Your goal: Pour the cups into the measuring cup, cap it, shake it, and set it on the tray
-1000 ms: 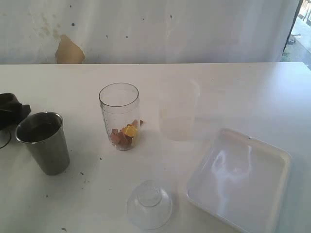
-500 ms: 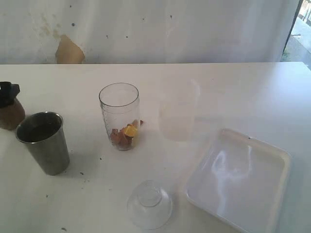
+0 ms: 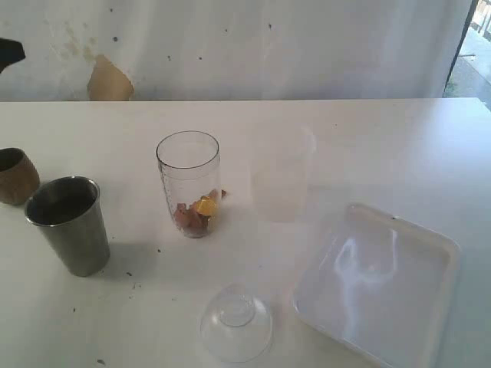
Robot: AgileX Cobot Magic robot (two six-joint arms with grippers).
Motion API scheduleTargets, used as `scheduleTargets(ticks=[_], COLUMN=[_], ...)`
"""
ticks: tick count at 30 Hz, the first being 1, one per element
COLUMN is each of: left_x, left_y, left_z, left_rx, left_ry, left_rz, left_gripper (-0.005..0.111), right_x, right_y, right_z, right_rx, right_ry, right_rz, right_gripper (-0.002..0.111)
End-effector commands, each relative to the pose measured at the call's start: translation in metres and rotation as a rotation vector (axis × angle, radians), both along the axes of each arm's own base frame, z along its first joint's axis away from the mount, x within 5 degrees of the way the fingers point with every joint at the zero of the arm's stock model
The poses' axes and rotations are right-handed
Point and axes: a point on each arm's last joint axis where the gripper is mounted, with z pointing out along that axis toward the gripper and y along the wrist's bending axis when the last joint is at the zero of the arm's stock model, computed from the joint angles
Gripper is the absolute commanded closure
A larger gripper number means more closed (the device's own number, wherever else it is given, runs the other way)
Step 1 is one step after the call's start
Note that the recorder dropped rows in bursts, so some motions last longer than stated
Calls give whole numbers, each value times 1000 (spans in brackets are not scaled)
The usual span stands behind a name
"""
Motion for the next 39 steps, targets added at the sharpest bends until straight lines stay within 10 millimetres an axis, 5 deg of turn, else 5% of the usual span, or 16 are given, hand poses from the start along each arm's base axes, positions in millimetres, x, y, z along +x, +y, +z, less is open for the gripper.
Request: scheduleTargets(ticks=[1, 4, 7, 13, 14, 20, 26, 32, 35, 39], left_x=[3, 4, -2, -4, -1, 15, 19, 7, 3, 20], left_y=[-26, -49, -77, -111, -112, -97, -72, -35, -18, -7], left_z=[49, 75, 91, 86, 82, 80, 96, 107, 98, 71], left_rx=[-101, -128, -81, -6, -13, 3, 271, 644, 835, 839], left_ry=[31, -17, -81, -121, -108, -115, -271, -308, -119, 266], left_rz=[-160, -262, -405, -514, -506, -281, -22, 467, 695, 454], left_gripper=[37, 37, 50, 105, 106, 107, 107, 107, 107, 107], right_x=[0, 0, 0, 0, 0, 0, 0, 0, 0, 0], right_y=[0, 0, 0, 0, 0, 0, 0, 0, 0, 0], right_z=[0, 0, 0, 0, 0, 0, 0, 0, 0, 0], right_rx=[-3, -3, -3, -3, -3, -2, -2, 0, 0, 0], right_ry=[-15, -15, -15, -15, -15, -15, -15, -15, -15, -15], right_rz=[-1, -1, -1, -1, -1, -1, -1, -2, -2, -2], right_gripper=[108, 108, 108, 108, 108, 108, 108, 108, 108, 108])
